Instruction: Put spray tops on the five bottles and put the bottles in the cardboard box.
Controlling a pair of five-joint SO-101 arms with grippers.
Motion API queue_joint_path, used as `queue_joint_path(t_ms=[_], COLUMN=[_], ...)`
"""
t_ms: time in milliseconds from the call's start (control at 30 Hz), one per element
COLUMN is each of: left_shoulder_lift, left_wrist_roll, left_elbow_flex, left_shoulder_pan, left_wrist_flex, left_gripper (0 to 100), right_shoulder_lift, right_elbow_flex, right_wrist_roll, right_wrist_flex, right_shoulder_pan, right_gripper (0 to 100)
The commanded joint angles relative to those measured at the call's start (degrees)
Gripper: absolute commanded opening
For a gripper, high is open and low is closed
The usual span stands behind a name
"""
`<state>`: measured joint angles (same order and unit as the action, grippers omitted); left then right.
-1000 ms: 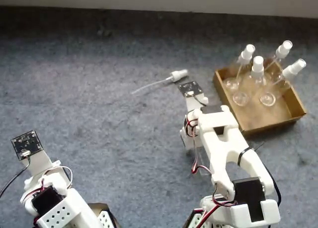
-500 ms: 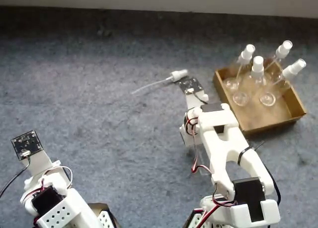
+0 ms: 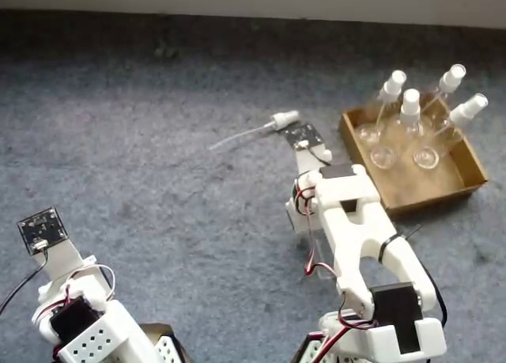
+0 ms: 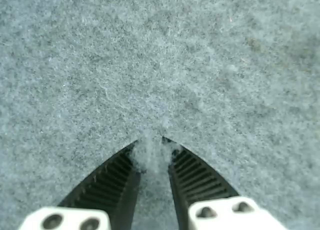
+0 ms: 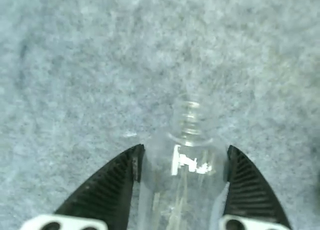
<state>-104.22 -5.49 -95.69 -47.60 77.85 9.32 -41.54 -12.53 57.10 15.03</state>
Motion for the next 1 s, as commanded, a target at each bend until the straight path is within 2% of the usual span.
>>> queue_joint_path(t_ms=[0,467,733,967], left_shoulder_lift=[-0.6,-0.6,-0.6,-0.6], left_wrist_roll=[-0.5,-0.5,-0.5,-0.4], left_elbow_flex=[-1.1,-1.1,-1.1,-1.0], left_shoulder_pan=[0.7,0.7,0.7,0.7], left_wrist_flex=[-0.6,-0.6,-0.6,-0.6], left_gripper=[1,1,1,1], right_shoulder_lift=[0.2,0.2,0.7,1.7], right_elbow_flex=[2.3,-1.0,-0.7,3.7], right_wrist_roll=[-0.1,-0.4,-0.5,-0.1], right_wrist_flex=[0.3,0.0,0.2,5.0], right_shoulder_pan=[-0.4,-0.4,-0.5,-0.7], right_gripper=[25.3,25.1,7.9,7.4])
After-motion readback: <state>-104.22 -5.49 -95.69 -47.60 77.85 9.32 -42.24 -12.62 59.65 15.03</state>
